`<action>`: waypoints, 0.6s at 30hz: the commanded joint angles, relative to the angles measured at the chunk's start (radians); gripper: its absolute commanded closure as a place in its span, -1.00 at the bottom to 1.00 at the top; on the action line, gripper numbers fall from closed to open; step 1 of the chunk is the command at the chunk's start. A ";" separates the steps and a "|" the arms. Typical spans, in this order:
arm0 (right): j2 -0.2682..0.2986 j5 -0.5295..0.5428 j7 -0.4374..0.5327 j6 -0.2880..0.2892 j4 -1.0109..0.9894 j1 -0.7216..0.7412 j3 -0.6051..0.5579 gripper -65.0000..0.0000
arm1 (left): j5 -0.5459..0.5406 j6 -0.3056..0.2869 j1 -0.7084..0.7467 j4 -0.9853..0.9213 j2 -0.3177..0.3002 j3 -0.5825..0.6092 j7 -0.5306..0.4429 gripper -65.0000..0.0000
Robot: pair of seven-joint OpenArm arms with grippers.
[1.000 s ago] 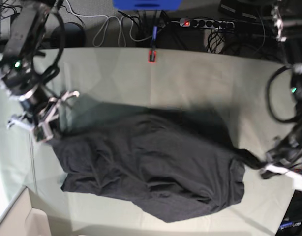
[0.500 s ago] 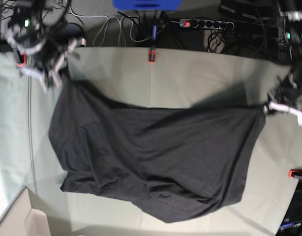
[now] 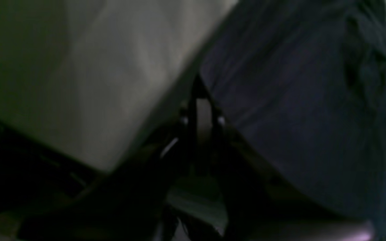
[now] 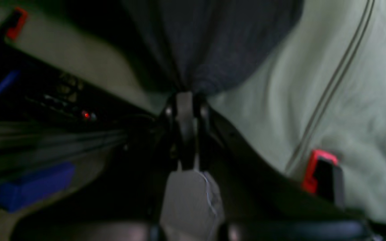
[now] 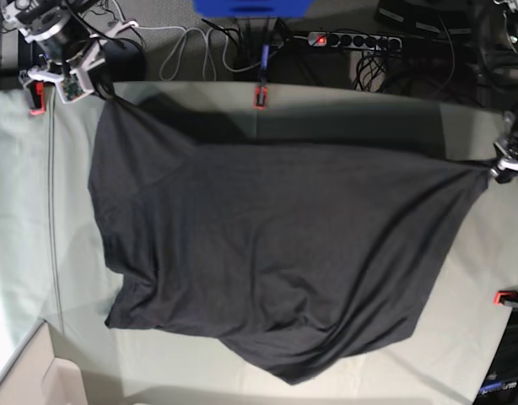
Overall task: Layout the t-shirt on the table in an organized manner, then fold the t-shirt properly
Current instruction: 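Lay the t-shirt flat, pulling its corners apart with both grippers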
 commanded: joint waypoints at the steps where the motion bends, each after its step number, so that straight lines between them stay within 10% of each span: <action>1: 0.021 0.005 0.014 -0.002 0.016 -0.028 0.007 1.00 | -0.006 0.000 0.020 0.015 -0.019 -0.018 -0.013 1.00; 13: 0.027 0.005 -0.032 -0.002 -0.024 -0.070 -0.075 1.00 | -0.006 0.000 0.046 -0.123 -0.015 0.063 -0.013 0.97; 18: 0.027 0.005 -0.046 -0.002 -0.041 -0.068 -0.086 0.67 | -0.010 0.000 0.046 -0.166 -0.013 0.062 -0.013 0.48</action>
